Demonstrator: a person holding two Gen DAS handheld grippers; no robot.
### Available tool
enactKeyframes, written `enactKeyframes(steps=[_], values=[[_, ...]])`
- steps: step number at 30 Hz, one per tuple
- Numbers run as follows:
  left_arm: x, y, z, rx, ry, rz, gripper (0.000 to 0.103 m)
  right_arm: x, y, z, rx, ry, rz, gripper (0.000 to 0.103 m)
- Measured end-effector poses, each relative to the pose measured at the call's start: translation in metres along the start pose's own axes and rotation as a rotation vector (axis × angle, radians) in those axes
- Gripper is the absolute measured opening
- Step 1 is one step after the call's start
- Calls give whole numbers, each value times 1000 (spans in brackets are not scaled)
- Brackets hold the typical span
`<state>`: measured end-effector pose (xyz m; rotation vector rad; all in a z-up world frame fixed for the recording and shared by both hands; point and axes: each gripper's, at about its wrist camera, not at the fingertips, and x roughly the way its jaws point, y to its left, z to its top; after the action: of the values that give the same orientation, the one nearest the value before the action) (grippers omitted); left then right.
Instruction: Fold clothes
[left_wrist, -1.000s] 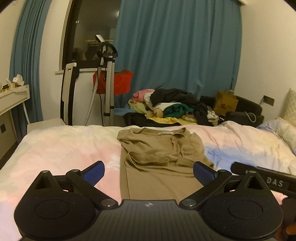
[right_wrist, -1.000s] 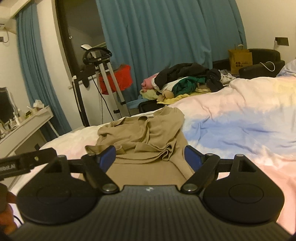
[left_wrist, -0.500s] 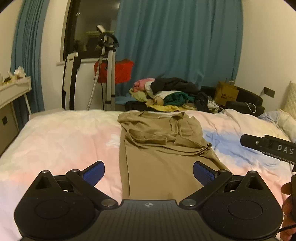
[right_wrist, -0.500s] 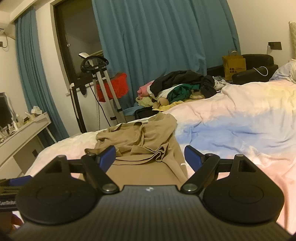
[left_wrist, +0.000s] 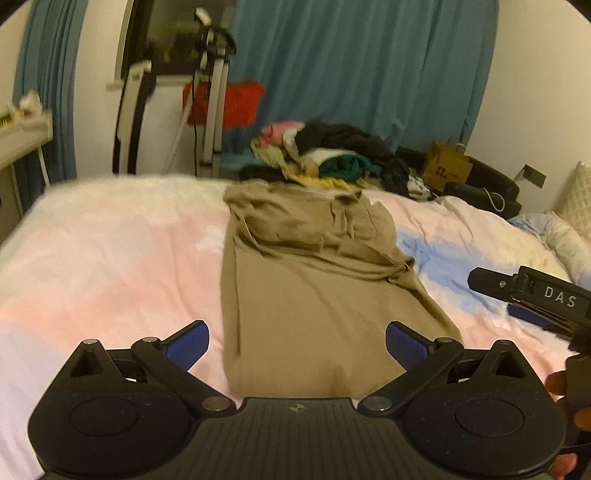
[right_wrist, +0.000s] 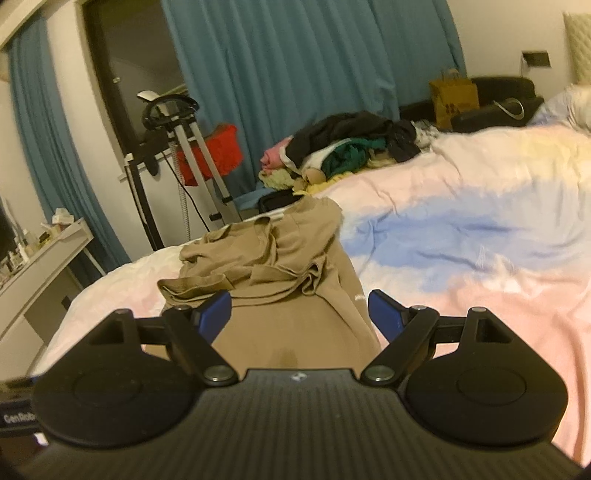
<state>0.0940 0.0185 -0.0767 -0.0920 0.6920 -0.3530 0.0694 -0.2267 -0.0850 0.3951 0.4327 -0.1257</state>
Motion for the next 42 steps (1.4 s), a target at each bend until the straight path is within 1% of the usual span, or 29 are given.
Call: enactKeyframes(steps=[3,6,11,14,18,19,20,21,23,24,25,27,28,30,32,33,35,36,39,41,42], values=[[10,4,-2,-61,71,-46,103,4,-7,-2,42,27,-9,83],[24,11,-7,-155,156,-104,102,7,-12,-3,76,48,-18,83],[49,34,-18,-352,293,-192,100,10,-17,-4,103,68,-23,83],[62,50,-29,-475,342,-218,98,12,-17,-5,105,78,-22,83],[75,70,-36,-627,328,-234,98,12,-15,-6,105,83,-17,83],[78,75,-35,-661,312,-225,95,11,-15,-6,104,84,-16,83],[81,80,-34,-693,295,-214,88,11,-15,-6,104,85,-15,83],[83,84,-31,-714,268,-202,84,11,-15,-7,103,86,-14,83],[91,91,-24,-736,220,-197,73,11,-14,-8,102,91,-12,83],[95,95,-21,-748,200,-194,71,12,-13,-8,101,93,-12,83],[98,99,-20,-765,185,-192,67,12,-13,-9,99,96,-11,83],[104,106,-20,-780,181,-181,57,14,-11,-10,98,100,-11,83],[106,107,-21,-774,184,-165,47,14,-10,-10,97,102,-11,83],[106,109,-23,-768,173,-155,43,14,-9,-11,94,105,-9,83],[106,108,-23,-766,162,-149,33,16,-9,-12,109,118,1,83],[106,108,-21,-763,157,-149,31,16,-9,-13,119,126,7,83],[104,107,-19,-763,139,-162,21,18,-11,-14,162,152,41,83],[103,104,-18,-765,130,-169,19,18,-12,-15,193,169,72,83],[94,104,-19,-779,109,-190,15,21,-16,-23,306,228,202,83],[91,105,-19,-787,97,-205,14,26,-20,-32,409,288,282,83],[90,105,-18,-789,91,-211,14,31,-22,-38,463,323,309,83]])
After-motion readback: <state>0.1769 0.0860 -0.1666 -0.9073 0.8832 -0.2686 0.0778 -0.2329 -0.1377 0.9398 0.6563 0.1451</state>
